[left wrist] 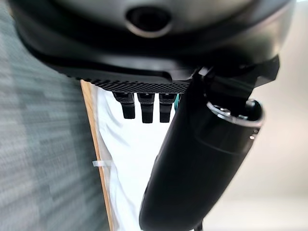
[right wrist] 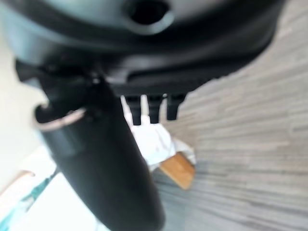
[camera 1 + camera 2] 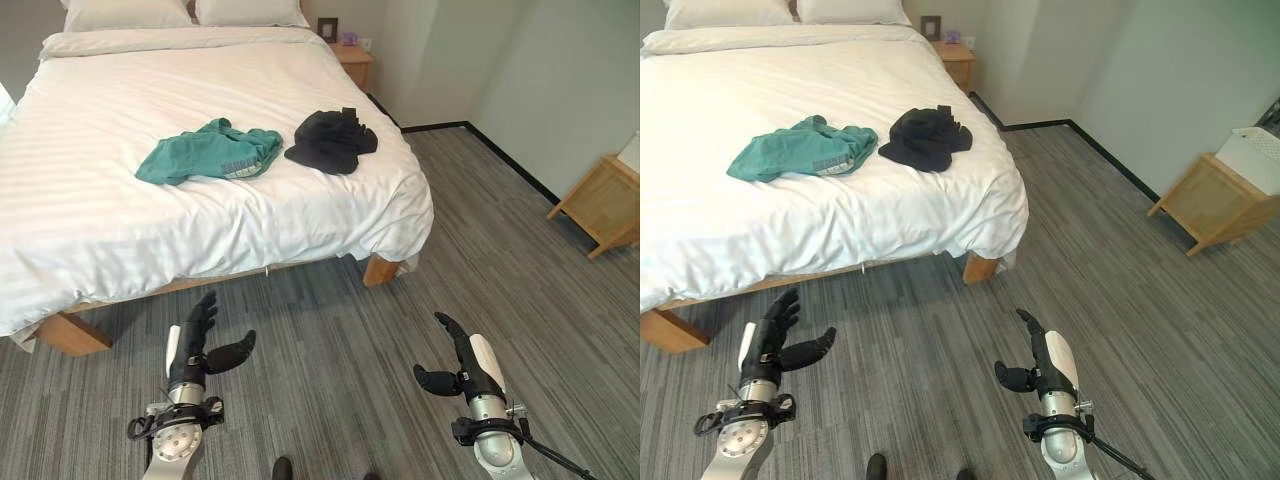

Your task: Pick up bed clothes into laundry basket.

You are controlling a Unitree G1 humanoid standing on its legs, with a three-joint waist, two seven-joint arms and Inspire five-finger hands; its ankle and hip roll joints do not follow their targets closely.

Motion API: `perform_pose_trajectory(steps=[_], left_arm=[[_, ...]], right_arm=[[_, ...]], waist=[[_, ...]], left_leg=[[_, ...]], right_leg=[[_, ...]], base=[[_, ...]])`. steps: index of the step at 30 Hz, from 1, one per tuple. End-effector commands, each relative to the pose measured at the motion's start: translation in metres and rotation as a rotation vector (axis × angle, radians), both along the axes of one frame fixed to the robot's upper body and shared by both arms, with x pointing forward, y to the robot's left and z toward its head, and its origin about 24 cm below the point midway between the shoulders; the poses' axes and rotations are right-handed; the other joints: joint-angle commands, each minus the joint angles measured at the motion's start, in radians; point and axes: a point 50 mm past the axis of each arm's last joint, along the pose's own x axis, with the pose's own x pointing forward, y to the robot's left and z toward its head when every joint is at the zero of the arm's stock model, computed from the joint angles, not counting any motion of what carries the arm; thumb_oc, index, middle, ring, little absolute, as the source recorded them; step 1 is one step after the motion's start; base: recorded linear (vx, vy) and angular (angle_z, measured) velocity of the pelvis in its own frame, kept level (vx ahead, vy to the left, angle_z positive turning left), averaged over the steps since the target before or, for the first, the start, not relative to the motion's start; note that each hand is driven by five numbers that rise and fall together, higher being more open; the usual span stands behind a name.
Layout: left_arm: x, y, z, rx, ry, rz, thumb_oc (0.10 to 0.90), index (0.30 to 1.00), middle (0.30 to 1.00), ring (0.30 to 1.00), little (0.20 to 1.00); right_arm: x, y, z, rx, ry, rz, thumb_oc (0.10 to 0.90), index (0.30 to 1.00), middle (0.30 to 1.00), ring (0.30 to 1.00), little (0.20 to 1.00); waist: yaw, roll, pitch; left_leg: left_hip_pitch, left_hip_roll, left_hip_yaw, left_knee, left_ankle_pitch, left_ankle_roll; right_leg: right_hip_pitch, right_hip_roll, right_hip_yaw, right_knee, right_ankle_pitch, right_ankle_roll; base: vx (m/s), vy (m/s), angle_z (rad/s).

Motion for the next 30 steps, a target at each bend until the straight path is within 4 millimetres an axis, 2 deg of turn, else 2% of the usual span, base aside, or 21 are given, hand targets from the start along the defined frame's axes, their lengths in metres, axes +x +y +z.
perform_pose_trajectory(steps=[1, 4, 7, 8, 9, 10, 11, 12, 14, 15, 16, 17, 19, 21, 23, 24, 25, 26, 27, 29, 30], left_arm=[[0.008, -0.005, 0.020, -0.034, -0.149, -0.036, 0.800, 0.900, 0.900, 0.900, 0.900], [0.003, -0.010, 0.010, -0.055, -0.095, -0.067, 0.800, 0.900, 0.900, 0.900, 0.900], [0.009, -0.015, 0.012, -0.029, -0.091, -0.110, 0.800, 0.900, 0.900, 0.900, 0.900], [0.012, -0.017, 0.015, -0.013, -0.099, -0.128, 0.800, 0.900, 0.900, 0.900, 0.900], [0.015, -0.020, 0.019, 0.003, -0.116, -0.151, 0.800, 0.900, 0.900, 0.900, 0.900], [0.015, -0.021, 0.019, 0.003, -0.117, -0.150, 0.800, 0.900, 0.900, 0.900, 0.900], [0.018, -0.023, 0.022, 0.012, -0.127, -0.161, 0.800, 0.900, 0.900, 0.900, 0.900], [0.018, -0.023, 0.022, 0.011, -0.128, -0.160, 0.800, 0.900, 0.900, 0.900, 0.900], [0.020, -0.024, 0.023, 0.021, -0.125, -0.169, 0.800, 0.900, 0.900, 0.900, 0.900], [0.020, -0.026, 0.022, 0.020, -0.120, -0.177, 0.800, 0.900, 0.900, 0.900, 0.900], [0.020, -0.026, 0.022, 0.019, -0.120, -0.177, 0.800, 0.900, 0.900, 0.900, 0.900], [0.021, -0.028, 0.022, 0.014, -0.119, -0.180, 0.800, 0.900, 0.900, 0.900, 0.900], [0.022, -0.030, 0.023, 0.020, -0.122, -0.196, 0.800, 0.900, 0.900, 0.900, 0.900], [0.022, -0.030, 0.022, 0.028, -0.116, -0.197, 0.800, 0.900, 0.900, 0.900, 0.900], [0.023, -0.028, 0.021, 0.046, -0.104, -0.199, 0.800, 0.900, 0.900, 0.900, 0.900], [0.023, -0.028, 0.020, 0.054, -0.098, -0.196, 0.800, 0.900, 0.900, 0.900, 0.900], [0.024, -0.026, 0.020, 0.065, -0.094, -0.187, 0.800, 0.900, 0.900, 0.900, 0.900], [0.024, -0.026, 0.020, 0.064, -0.093, -0.187, 0.800, 0.900, 0.900, 0.900, 0.900], [0.024, -0.026, 0.020, 0.065, -0.097, -0.190, 0.800, 0.900, 0.900, 0.900, 0.900], [0.021, -0.028, 0.016, 0.061, -0.078, -0.199, 0.800, 0.900, 0.900, 0.900, 0.900], [0.018, -0.030, 0.009, 0.051, -0.055, -0.190, 0.800, 0.900, 0.900, 0.900, 0.900]], right_arm=[[0.027, -0.012, 0.040, -0.019, -0.217, -0.034, 0.800, 0.900, 0.900, 0.900, 0.900], [0.027, -0.011, 0.041, -0.036, -0.203, -0.006, 0.800, 0.900, 0.900, 0.900, 0.900], [0.029, -0.008, 0.044, -0.042, -0.210, 0.018, 0.800, 0.900, 0.900, 0.900, 0.900], [0.030, -0.008, 0.045, -0.043, -0.215, 0.024, 0.800, 0.900, 0.900, 0.900, 0.900], [0.031, -0.007, 0.046, -0.044, -0.219, 0.030, 0.800, 0.900, 0.900, 0.900, 0.900], [0.032, -0.007, 0.046, -0.045, -0.219, 0.031, 0.800, 0.900, 0.900, 0.900, 0.900], [0.034, -0.006, 0.046, -0.056, -0.212, 0.046, 0.800, 0.900, 0.900, 0.900, 0.900], [0.034, -0.006, 0.046, -0.057, -0.213, 0.046, 0.800, 0.900, 0.900, 0.900, 0.900], [0.035, -0.005, 0.046, -0.057, -0.210, 0.056, 0.800, 0.900, 0.900, 0.900, 0.900], [0.033, -0.006, 0.046, -0.060, -0.206, 0.058, 0.800, 0.900, 0.900, 0.900, 0.900], [0.033, -0.006, 0.046, -0.061, -0.206, 0.058, 0.800, 0.900, 0.900, 0.900, 0.900], [0.032, -0.007, 0.046, -0.059, -0.203, 0.056, 0.800, 0.900, 0.900, 0.900, 0.900], [0.030, -0.012, 0.047, -0.069, -0.202, 0.047, 0.800, 0.900, 0.900, 0.900, 0.900], [0.029, -0.014, 0.047, -0.069, -0.199, 0.039, 0.800, 0.900, 0.900, 0.900, 0.900], [0.029, -0.016, 0.045, -0.072, -0.184, 0.033, 0.800, 0.900, 0.900, 0.900, 0.900], [0.027, -0.018, 0.043, -0.077, -0.172, 0.027, 0.800, 0.900, 0.900, 0.900, 0.900], [0.022, -0.021, 0.039, -0.088, -0.144, 0.024, 0.800, 0.900, 0.900, 0.900, 0.900], [0.022, -0.021, 0.039, -0.088, -0.143, 0.024, 0.800, 0.900, 0.900, 0.900, 0.900], [0.018, -0.025, 0.036, -0.101, -0.127, 0.020, 0.800, 0.900, 0.900, 0.900, 0.900], [0.014, -0.026, 0.033, -0.095, -0.107, 0.016, 0.800, 0.900, 0.900, 0.900, 0.900], [0.009, -0.031, 0.030, -0.093, -0.087, 0.002, 0.800, 0.900, 0.900, 0.900, 0.900]], waist=[[0.038, 0.015, -0.053], [0.038, 0.022, -0.054], [0.028, 0.024, -0.049], [0.025, 0.026, -0.044], [0.017, 0.029, -0.026], [0.020, 0.028, -0.028], [0.011, 0.034, -0.001], [0.013, 0.034, 0.000], [0.007, 0.049, 0.008], [-0.009, 0.060, 0.013], [-0.010, 0.061, 0.011], [-0.027, 0.061, 0.013], [-0.046, 0.049, 0.016], [-0.059, 0.030, 0.016], [-0.079, 0.028, 0.017], [-0.088, 0.025, 0.018], [-0.115, 0.028, 0.017], [-0.115, 0.030, 0.017], [-0.123, 0.024, 0.006], [-0.128, 0.027, 0.002], [-0.148, 0.046, -0.009]], left_leg=[[0.089, 0.060, 0.105, 0.029, -0.138, -0.066], [0.104, 0.056, 0.109, 0.040, -0.146, -0.064], [0.112, 0.050, 0.111, 0.038, -0.150, -0.057], [0.113, 0.050, 0.113, 0.034, -0.151, -0.052], [0.120, 0.047, 0.114, 0.025, -0.150, -0.040], [0.117, 0.045, 0.116, 0.025, -0.149, -0.039], [0.129, 0.041, 0.125, 0.016, -0.152, -0.029], [0.127, 0.040, 0.127, 0.016, -0.152, -0.029], [0.144, 0.053, 0.136, 0.008, -0.160, -0.028], [0.156, 0.059, 0.121, 0.007, -0.172, -0.025], [0.156, 0.059, 0.120, 0.007, -0.175, -0.026], [0.167, 0.054, 0.106, 0.007, -0.188, -0.025], [0.188, 0.039, 0.087, 0.007, -0.217, -0.027], [0.222, 0.022, 0.075, 0.007, -0.249, -0.038], [0.255, 0.036, 0.052, 0.007, -0.277, -0.056], [0.270, 0.038, 0.043, 0.007, -0.288, -0.063], [0.312, 0.055, 0.020, 0.007, -0.326, -0.077], [0.313, 0.056, 0.020, 0.007, -0.327, -0.077], [0.336, 0.054, 0.002, 0.007, -0.355, -0.080], [0.348, 0.062, -0.006, 0.007, -0.351, -0.084], [0.357, 0.090, -0.014, 0.072, -0.291, -0.113]], right_leg=[[0.019, 0.006, -0.030, 0.069, 0.014, 0.050], [0.040, 0.005, -0.035, 0.062, 0.016, 0.050], [0.030, 0.003, -0.038, 0.099, 0.012, 0.056], [0.008, 0.003, -0.039, 0.140, 0.008, 0.062], [-0.060, -0.001, -0.035, 0.264, 0.041, 0.085], [-0.069, -0.003, -0.030, 0.275, 0.037, 0.086], [-0.140, -0.013, -0.040, 0.407, 0.128, 0.125], [-0.148, -0.014, -0.036, 0.415, 0.127, 0.125], [-0.207, -0.019, -0.073, 0.513, 0.153, 0.127], [-0.264, 0.017, -0.086, 0.555, 0.122, 0.117], [-0.266, 0.016, -0.087, 0.561, 0.116, 0.117], [-0.296, 0.052, -0.086, 0.539, 0.086, 0.104], [-0.326, 0.080, -0.110, 0.426, 0.062, 0.083], [-0.353, 0.065, -0.171, 0.253, 0.084, 0.059], [-0.355, 0.074, -0.199, 0.100, 0.129, 0.062], [-0.369, 0.072, -0.186, 0.067, 0.142, 0.068], [-0.392, 0.076, -0.133, 0.034, 0.168, 0.080], [-0.391, 0.078, -0.133, 0.034, 0.167, 0.080], [-0.385, 0.079, -0.107, 0.016, 0.169, 0.071], [-0.363, 0.082, -0.101, 0.016, 0.182, 0.059], [-0.350, 0.090, -0.091, 0.058, 0.189, 0.035]], base=[[0.05, 0.009, 0.05], [0.06, 0.030, -0.03], [0.02, 0.031, -0.10], [-0.03, 0.073, -0.05], [-0.04, 0.062, -0.06], [-0.04, 0.092, -0.17], [-0.02, 0.052, -0.21], [0.00, 0.075, -0.43], [0.13, 0.076, -0.45], [0.18, 0.068, -0.25], [0.24, 0.056, -0.15], [0.20, 0.004, 0.01], [0.32, -0.042, 0.30], [0.41, -0.126, 0.35], [0.46, -0.142, 0.39], [0.68, -0.200, 0.79], [0.52, -0.149, 0.73], [0.57, -0.189, 0.62], [0.36, -0.145, 0.31], [0.41, -0.165, 0.18], [0.59, -0.303, 0.39]])
